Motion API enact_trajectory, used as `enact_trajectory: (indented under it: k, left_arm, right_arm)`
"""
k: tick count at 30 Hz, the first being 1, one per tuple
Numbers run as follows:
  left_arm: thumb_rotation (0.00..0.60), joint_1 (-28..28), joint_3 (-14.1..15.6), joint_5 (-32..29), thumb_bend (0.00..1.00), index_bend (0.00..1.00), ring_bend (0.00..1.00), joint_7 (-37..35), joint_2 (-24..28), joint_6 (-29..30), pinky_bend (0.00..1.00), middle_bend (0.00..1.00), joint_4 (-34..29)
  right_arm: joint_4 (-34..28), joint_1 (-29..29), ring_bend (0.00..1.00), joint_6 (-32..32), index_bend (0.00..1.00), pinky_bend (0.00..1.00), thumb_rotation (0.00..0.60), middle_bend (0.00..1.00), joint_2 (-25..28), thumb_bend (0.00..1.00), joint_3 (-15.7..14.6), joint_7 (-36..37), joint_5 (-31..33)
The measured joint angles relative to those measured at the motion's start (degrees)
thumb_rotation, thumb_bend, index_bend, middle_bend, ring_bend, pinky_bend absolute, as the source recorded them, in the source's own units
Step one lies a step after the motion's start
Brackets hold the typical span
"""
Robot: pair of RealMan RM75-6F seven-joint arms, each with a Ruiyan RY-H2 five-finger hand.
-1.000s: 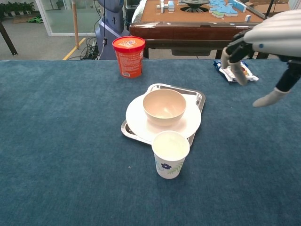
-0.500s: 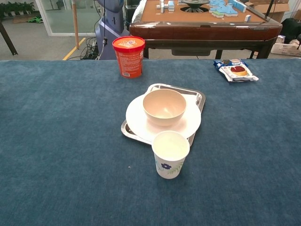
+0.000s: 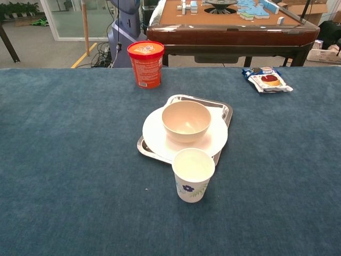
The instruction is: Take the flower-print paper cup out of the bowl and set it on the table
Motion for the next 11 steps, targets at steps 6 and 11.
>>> enact_trajectory:
  k: [6, 11]
  left_arm:
    - [0.600, -0.5, 0.2, -0.6, 0.14, 0.42, 0.31, 0.2, -0.5, -1.6, 0.48, 0.43, 0.4]
    - [0.600, -0.6, 0.3, -0.6, 0.14, 0.42, 0.31, 0.2, -0.6, -1.8, 0.48, 0.43, 0.5]
  right_arm:
    - [1.7, -0.7, 0.24, -1.4, 0.56, 0.33, 0.600, 0.38, 0.2, 0.19, 1.8, 2.0, 1.1]
    - [2.6, -1.1, 0.24, -4.1, 0.56, 0.33, 0.600, 0.38, 0.1, 0.19, 2.8, 2.4, 2.4]
